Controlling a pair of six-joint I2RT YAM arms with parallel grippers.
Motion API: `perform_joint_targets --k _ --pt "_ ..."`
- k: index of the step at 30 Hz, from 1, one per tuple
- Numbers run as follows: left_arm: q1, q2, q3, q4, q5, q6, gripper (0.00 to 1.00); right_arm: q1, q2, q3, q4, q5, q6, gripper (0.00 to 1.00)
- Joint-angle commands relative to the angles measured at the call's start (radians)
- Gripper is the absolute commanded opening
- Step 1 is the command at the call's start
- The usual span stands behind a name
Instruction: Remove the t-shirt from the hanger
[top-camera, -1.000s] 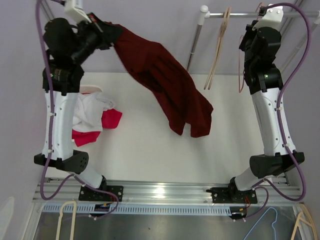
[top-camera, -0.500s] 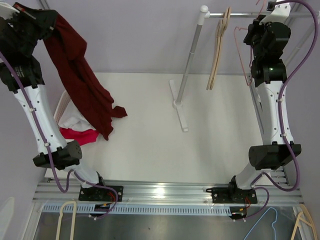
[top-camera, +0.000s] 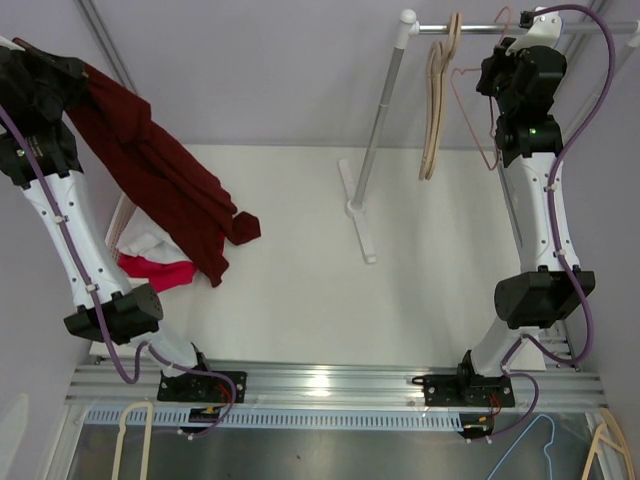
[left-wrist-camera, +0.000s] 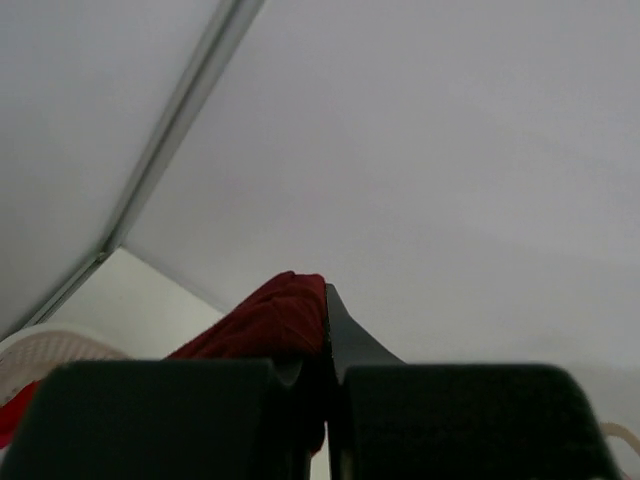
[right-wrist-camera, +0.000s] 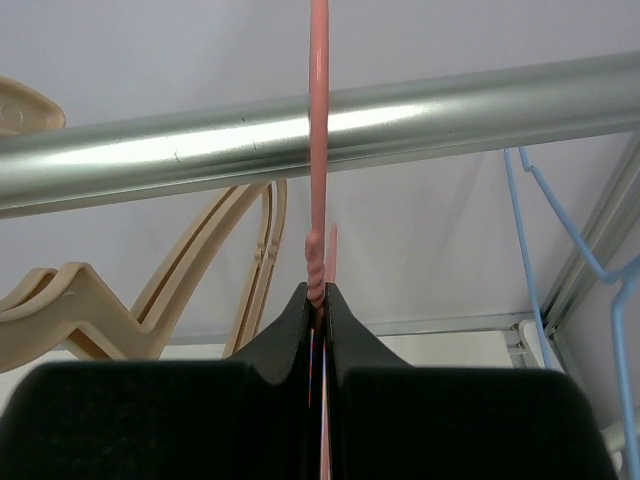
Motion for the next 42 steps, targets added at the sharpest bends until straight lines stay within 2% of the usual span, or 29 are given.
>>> perform_joint_targets --k 1,2,5,11,13,14,17,20,23,26,30,33,37,41,42 --pt "0.007 -0.133 -0.047 -0.042 -0.209 0.057 0.01 -0.002 -0.005 0.002 0.035 -0.017 0.016 0.00" --pt "0.007 -0.154 -0.115 -0.022 -0.209 0.052 0.01 -0.002 -0.008 -0.007 0.039 -0.009 0.018 0.00" --pt "0.007 -0.205 -0.243 -0.002 -0.218 0.031 0.01 -0.002 -0.023 -0.034 0.053 -0.002 0.029 0.24" --pt "0.004 -0.239 -0.403 -0.087 -0.186 -0.048 0.01 -0.001 -0.045 -0.005 0.036 0.026 0.022 0.28" --pt "-0.002 -0.245 -0.465 -0.090 -0.164 -0.054 0.01 -0.001 -0.053 0.005 0.027 0.037 0.019 0.35" --pt "-0.004 -0.250 -0.505 -0.094 -0.157 -0.065 0.01 -0.001 -0.062 0.015 0.026 0.043 0.019 0.47" --pt "-0.005 -0.251 -0.597 -0.097 -0.135 -0.077 0.01 -0.002 -0.079 0.027 0.018 0.064 0.016 0.60" --pt "-0.016 -0.235 -0.610 -0.158 -0.129 -0.097 0.01 -0.001 -0.111 0.028 0.012 0.098 0.024 0.62" --pt "-0.051 -0.207 -0.598 -0.198 -0.166 -0.054 0.02 -0.001 -0.163 0.009 0.029 0.129 0.041 0.85" --pt "-0.054 -0.184 -0.607 -0.232 -0.177 -0.034 0.04 -0.001 -0.209 0.002 0.033 0.130 0.052 0.96" --pt "-0.054 -0.118 -0.610 -0.209 -0.140 0.012 0.17 0.001 -0.263 0.019 -0.002 0.126 0.067 1.00" --pt "-0.054 0.014 -0.518 -0.278 -0.085 0.050 0.17 -0.001 -0.329 -0.004 0.001 0.106 0.082 0.99" --pt "-0.054 0.152 -0.469 -0.355 -0.048 0.090 0.19 0.001 -0.412 -0.065 0.021 0.084 0.094 0.99" --pt "-0.056 0.206 -0.505 -0.357 0.021 0.118 0.27 -0.001 -0.448 -0.091 0.012 0.075 0.095 0.99" --pt "-0.056 0.219 -0.518 -0.349 0.053 0.119 0.32 -0.001 -0.448 -0.093 0.000 0.075 0.096 0.99"
